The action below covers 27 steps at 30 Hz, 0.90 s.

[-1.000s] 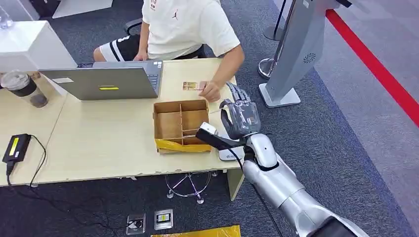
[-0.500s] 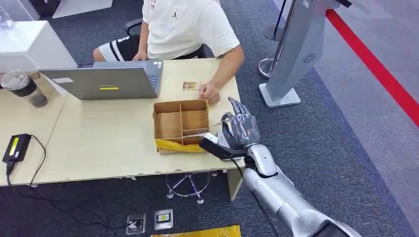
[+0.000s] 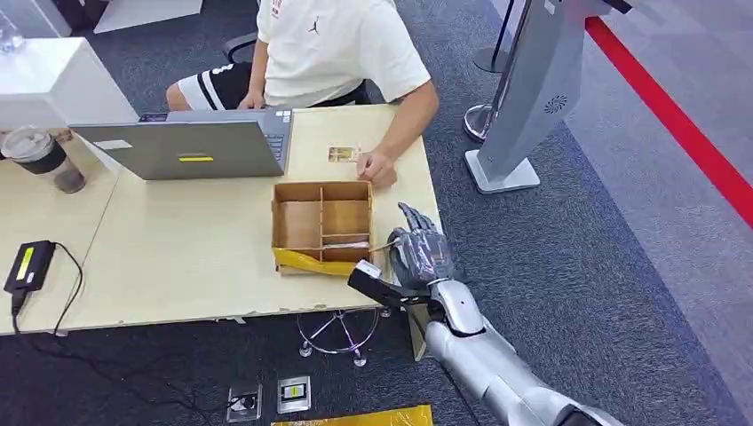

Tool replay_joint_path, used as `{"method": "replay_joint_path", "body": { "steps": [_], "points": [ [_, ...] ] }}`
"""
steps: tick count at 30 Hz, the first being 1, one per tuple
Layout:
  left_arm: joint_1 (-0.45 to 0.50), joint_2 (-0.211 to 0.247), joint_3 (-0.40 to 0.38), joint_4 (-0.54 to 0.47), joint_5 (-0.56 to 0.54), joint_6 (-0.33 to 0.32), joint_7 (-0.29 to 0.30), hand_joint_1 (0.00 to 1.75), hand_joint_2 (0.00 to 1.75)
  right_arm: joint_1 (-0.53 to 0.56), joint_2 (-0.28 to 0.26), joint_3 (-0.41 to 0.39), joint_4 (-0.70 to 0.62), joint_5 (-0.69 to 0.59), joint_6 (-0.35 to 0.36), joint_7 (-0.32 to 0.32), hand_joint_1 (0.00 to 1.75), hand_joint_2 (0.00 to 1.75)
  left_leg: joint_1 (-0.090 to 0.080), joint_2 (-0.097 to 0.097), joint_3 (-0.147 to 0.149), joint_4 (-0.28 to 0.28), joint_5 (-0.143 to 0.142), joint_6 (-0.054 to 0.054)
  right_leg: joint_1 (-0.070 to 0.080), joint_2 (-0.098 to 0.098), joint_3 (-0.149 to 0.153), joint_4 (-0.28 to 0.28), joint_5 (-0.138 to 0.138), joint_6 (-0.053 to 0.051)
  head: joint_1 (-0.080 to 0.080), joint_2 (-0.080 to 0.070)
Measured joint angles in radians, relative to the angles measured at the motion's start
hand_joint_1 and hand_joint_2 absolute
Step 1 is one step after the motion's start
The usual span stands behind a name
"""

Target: Pass the card to the sensor for recognition and then transmit it.

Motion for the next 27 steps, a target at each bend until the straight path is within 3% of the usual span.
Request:
{"method": "replay_joint_path", "body": {
  "steps": [10, 27],
  "points": [
    [0.004, -0.001, 0.004, 0.000, 0.017, 0.013, 0.027, 0.00, 1.75, 0.001, 0.021, 0.000, 0.048, -0.037, -0.032, 0.016, 1.75, 1.75, 0.000, 0.000, 0.000, 0.000, 0.000, 0.000, 0.000, 0.000, 0.000, 0.000, 0.000, 0.000, 0.000, 0.000],
    [0.009, -0.002, 0.004, 0.000, 0.020, 0.022, 0.040, 0.00, 1.75, -0.002, 0.002, -0.010, 0.090, -0.156, -0.104, 0.031, 1.75, 1.75, 0.000, 0.000, 0.000, 0.000, 0.000, 0.000, 0.000, 0.000, 0.000, 0.000, 0.000, 0.000, 0.000, 0.000]
  ]
}}
